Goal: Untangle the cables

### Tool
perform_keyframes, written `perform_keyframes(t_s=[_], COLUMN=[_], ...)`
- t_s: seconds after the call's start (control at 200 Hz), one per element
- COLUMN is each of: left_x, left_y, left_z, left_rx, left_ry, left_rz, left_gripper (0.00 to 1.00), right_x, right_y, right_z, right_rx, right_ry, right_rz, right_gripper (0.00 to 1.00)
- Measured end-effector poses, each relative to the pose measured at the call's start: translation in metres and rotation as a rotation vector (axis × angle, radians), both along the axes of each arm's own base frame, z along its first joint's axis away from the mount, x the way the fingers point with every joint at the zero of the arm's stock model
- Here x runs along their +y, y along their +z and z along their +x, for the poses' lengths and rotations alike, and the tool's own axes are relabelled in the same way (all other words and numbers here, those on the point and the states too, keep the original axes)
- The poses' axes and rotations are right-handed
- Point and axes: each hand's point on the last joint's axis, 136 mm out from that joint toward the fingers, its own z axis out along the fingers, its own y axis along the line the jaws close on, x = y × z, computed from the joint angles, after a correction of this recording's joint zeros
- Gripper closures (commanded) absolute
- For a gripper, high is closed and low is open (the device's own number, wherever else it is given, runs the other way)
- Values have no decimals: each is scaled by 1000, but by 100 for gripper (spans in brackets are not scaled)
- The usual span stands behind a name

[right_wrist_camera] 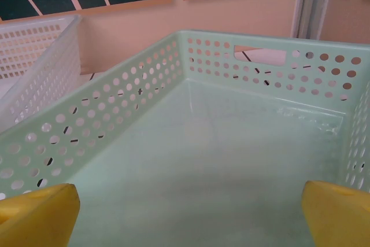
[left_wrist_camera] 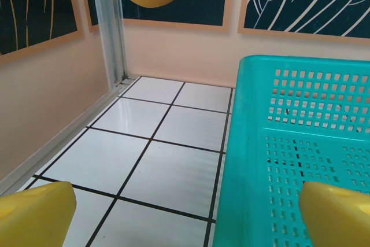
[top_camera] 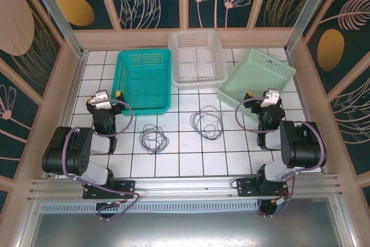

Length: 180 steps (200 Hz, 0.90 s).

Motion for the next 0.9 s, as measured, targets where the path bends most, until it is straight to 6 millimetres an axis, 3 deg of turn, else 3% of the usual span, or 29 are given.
perform_keyframes(t_s=[0.811, 0.901], left_x=[0, 0], left_y=[0, 0], left_z=[0, 0], left_rx=[0, 0], left_ry=[0, 0], left_rz=[0, 0], left_gripper=[1, 1], right_x=[0, 0], right_y=[0, 0], right_z=[0, 0], right_rx=[0, 0], right_ry=[0, 0], right_rz=[0, 0], right_gripper=[1, 7])
